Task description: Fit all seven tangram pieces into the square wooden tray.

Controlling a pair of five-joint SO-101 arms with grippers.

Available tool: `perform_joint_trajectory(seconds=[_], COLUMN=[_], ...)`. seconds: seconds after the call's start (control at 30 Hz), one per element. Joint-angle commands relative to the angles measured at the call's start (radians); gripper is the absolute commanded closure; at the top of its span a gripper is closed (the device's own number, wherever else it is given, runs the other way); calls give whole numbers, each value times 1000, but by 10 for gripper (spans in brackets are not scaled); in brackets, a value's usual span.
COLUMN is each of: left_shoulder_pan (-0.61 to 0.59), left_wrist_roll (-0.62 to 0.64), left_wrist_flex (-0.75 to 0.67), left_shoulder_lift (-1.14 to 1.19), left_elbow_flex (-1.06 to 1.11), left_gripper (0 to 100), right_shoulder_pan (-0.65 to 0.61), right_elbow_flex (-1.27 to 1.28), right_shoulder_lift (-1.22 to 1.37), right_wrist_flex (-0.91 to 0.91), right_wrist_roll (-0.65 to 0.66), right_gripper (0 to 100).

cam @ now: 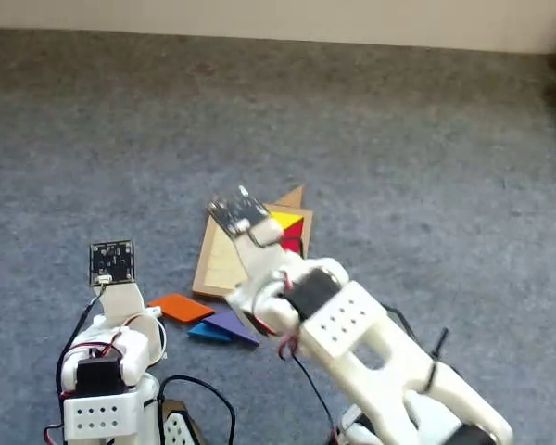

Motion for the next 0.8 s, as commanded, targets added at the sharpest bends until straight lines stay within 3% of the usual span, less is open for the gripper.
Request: perform_joint_trajectory(seconds=[0.0,0.3,0.77], left_shoulder_pan=[10,10,10], left_wrist_roll=[-9,-9,-9], left_wrist_flex=[5,5,5], left_shoulder_lift=[-53,-53,-53], left_elbow_flex=[19,19,19], left_gripper=[994,994,994], right_shoulder_pan=[12,10,54], right_elbow_flex=[-182,-302,-303], right_shoulder_lift=[130,421,542], right_wrist_flex=[-22,-209,-228], right_wrist_roll=[9,9,12], right_gripper=[994,994,982])
